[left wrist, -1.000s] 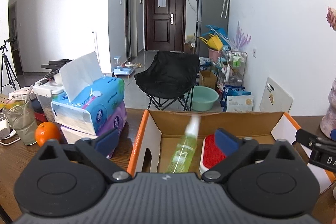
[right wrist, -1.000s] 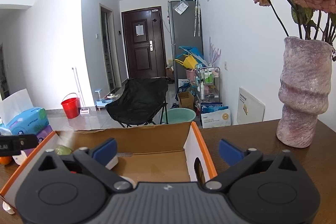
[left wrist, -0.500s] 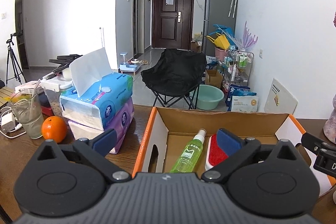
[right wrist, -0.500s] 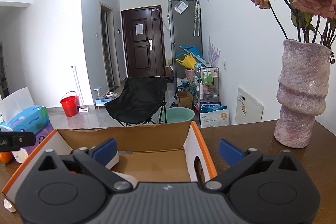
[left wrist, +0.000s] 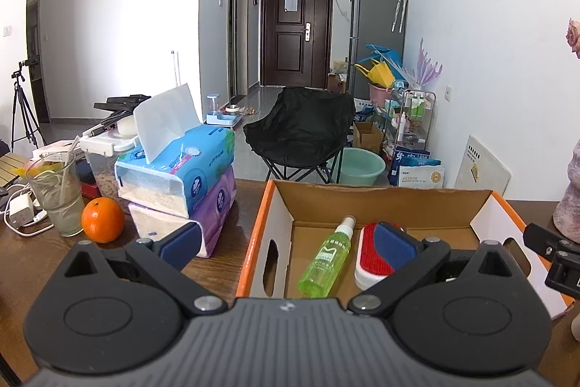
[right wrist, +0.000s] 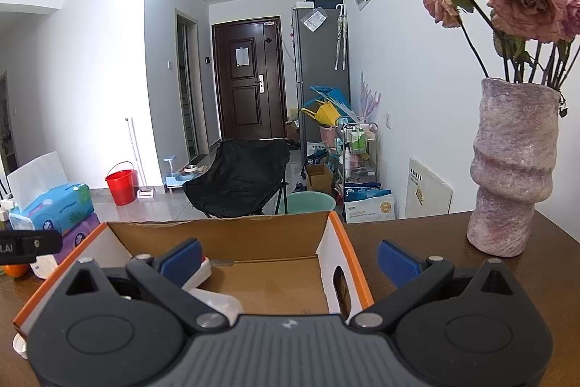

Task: Organize rigid objects
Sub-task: 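Withdraw both tools from the box back over the table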

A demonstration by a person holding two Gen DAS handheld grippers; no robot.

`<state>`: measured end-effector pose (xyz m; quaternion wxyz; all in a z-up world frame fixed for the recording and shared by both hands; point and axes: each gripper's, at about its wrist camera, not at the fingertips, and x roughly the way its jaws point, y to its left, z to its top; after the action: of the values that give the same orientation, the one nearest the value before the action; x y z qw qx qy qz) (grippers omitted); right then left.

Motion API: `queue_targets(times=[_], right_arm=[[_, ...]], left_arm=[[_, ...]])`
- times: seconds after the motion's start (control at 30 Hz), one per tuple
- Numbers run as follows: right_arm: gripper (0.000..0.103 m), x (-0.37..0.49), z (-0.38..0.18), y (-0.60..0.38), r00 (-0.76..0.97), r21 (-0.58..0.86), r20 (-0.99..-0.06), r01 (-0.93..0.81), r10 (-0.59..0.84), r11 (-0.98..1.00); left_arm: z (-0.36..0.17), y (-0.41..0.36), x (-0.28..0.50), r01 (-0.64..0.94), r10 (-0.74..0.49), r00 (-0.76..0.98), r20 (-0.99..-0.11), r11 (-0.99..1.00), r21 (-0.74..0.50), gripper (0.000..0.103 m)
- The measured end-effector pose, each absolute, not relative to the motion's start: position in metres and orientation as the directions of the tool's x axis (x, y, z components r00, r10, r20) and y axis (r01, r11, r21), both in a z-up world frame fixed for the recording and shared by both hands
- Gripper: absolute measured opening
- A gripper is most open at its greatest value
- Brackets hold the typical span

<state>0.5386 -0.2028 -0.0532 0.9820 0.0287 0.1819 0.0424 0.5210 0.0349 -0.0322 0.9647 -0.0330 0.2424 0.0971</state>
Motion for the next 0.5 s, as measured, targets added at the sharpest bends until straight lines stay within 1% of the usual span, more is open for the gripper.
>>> queue_targets(times=[0.3,0.5], right_arm=[[0.103,0.512,-0.05,-0.209,0.933,0.061,-0.35,-0.069,0.086,0.996],[0.103,0.492,-0.046,-0.209,0.936,0.044,-0.342,-0.07,0.081,0.997]], left_arm=[[-0.03,0.038,0.494,-0.198,0.168,0.866,-0.471,0.98,-0.015,0.103],[-0.027,0.039,0.473,-0.204,0.181,0.873,-0.453,0.979,-0.002,0.103]])
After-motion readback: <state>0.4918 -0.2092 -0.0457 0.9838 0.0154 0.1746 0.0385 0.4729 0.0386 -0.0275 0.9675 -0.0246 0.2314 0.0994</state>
